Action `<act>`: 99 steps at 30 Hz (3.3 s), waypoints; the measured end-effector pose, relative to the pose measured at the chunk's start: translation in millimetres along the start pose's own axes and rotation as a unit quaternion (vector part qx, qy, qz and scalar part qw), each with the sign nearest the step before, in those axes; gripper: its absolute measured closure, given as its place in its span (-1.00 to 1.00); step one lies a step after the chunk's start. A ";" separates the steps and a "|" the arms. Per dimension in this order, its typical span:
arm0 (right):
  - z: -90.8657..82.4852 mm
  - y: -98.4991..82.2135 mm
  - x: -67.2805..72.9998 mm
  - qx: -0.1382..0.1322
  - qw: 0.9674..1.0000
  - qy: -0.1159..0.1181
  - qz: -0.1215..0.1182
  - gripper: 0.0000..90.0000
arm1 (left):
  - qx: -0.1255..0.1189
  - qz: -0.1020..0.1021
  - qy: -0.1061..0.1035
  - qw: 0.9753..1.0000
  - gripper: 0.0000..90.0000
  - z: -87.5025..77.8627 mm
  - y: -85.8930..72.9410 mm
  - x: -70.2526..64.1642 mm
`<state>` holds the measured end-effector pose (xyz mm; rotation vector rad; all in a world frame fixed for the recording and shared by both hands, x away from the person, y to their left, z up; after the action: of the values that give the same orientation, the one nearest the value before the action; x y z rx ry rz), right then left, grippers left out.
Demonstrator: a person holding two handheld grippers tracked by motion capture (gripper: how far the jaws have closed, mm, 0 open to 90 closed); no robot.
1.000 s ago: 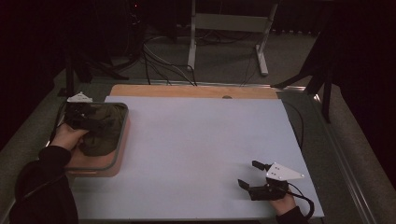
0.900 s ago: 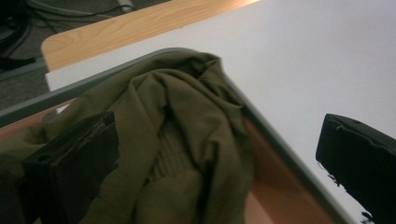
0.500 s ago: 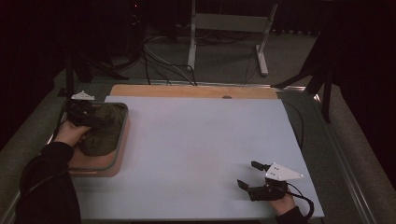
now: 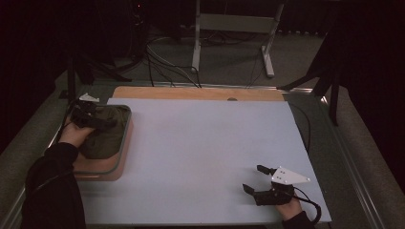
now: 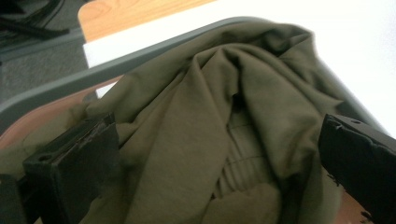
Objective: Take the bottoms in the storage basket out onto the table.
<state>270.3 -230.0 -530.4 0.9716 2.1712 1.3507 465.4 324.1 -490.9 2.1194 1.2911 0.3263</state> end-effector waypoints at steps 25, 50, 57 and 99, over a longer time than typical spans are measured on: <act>1.6 -1.4 0.7 0.004 1.000 0.001 -0.002 -0.77 | 0.074 0.044 -0.007 0.996 -0.89 31.2 -22.0 -4.1; 0.1 -0.3 -1.5 0.002 1.000 -0.007 0.002 -0.77 | 0.105 -0.007 -0.053 0.993 0.30 14.8 -27.6 -6.6; -0.7 0.7 -2.1 -0.001 1.000 -0.009 0.004 -0.77 | 0.090 -0.014 -0.061 0.994 0.31 3.4 -27.1 -7.5; -3.1 3.5 -2.5 -0.008 1.000 -0.014 0.002 -0.77 | -0.015 -0.038 -0.109 0.993 0.32 -69.3 -0.1 -26.1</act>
<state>271.2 -232.7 -526.0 0.9828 2.1350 1.3465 417.4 328.1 -434.7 2.0112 1.2267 0.0785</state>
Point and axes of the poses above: each handheld gripper's, and its own axes: z roughly forward along the jaws, y roughly out of its top, x roughly to its left, the point moved 6 cm from there along z, roughly forward along the jaws, and after that the axes turned 6 degrees about -y, right-handed, at the moved point
